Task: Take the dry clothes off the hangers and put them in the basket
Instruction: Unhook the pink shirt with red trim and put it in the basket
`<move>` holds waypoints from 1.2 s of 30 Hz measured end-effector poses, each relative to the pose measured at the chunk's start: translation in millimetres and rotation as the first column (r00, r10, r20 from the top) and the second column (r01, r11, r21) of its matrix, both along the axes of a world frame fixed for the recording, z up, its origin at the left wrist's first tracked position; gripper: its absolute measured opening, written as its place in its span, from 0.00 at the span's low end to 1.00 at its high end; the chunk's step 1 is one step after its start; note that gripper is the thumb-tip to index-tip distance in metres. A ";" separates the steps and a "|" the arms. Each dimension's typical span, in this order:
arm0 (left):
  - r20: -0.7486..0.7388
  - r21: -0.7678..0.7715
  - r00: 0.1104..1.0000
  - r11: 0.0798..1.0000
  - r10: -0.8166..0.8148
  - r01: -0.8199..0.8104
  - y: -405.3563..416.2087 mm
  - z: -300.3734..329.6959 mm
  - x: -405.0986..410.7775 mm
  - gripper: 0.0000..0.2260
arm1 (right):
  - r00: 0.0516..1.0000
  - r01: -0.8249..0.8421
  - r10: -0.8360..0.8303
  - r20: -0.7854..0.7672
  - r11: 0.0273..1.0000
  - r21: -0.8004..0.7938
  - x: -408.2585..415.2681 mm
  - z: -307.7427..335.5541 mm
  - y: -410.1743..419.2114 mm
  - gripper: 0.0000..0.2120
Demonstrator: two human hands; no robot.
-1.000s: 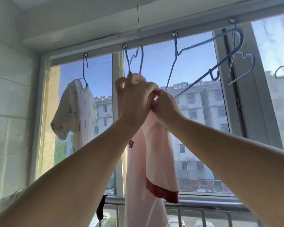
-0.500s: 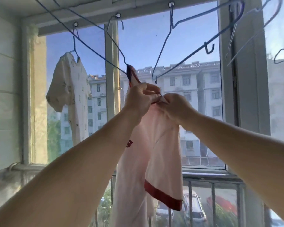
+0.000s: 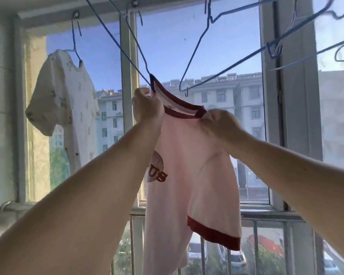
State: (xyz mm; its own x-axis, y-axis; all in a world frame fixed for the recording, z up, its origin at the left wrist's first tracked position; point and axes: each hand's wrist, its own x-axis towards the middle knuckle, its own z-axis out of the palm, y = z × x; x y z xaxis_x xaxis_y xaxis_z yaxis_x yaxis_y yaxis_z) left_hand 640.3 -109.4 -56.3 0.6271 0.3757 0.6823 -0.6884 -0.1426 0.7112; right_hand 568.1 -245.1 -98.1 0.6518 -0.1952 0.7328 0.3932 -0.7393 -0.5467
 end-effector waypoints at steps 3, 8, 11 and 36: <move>-0.042 -0.058 0.995 0.995 -0.087 0.084 4.9 23.8 13.3 0.17 | 1.000 0.004 -0.004 0.013 1.000 -0.006 0.4 2.2 2.4 0.15; -0.075 -0.242 0.927 0.909 -0.367 0.340 6.6 47.3 20.8 0.11 | 1.000 -0.011 0.012 0.026 0.999 -0.030 3.7 7.0 8.2 0.15; 0.086 -0.408 0.816 0.727 -0.572 0.553 8.0 49.2 32.2 0.09 | 0.999 -0.030 0.031 0.025 0.999 -0.035 7.1 9.3 7.4 0.16; -0.477 0.039 0.317 0.340 -0.820 0.940 -68.0 -245.5 18.9 0.11 | 0.916 -0.071 0.108 -0.387 0.992 0.108 -0.1 -133.8 -75.6 0.16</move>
State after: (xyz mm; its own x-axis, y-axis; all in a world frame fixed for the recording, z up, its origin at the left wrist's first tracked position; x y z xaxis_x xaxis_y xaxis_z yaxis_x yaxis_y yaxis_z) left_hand 659.2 -177.5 -301.8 0.6405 -0.7005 0.3146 -0.2593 0.1883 0.9473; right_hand 568.0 -320.7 -231.9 0.9008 -0.1754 0.3972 0.1963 -0.6515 -0.7328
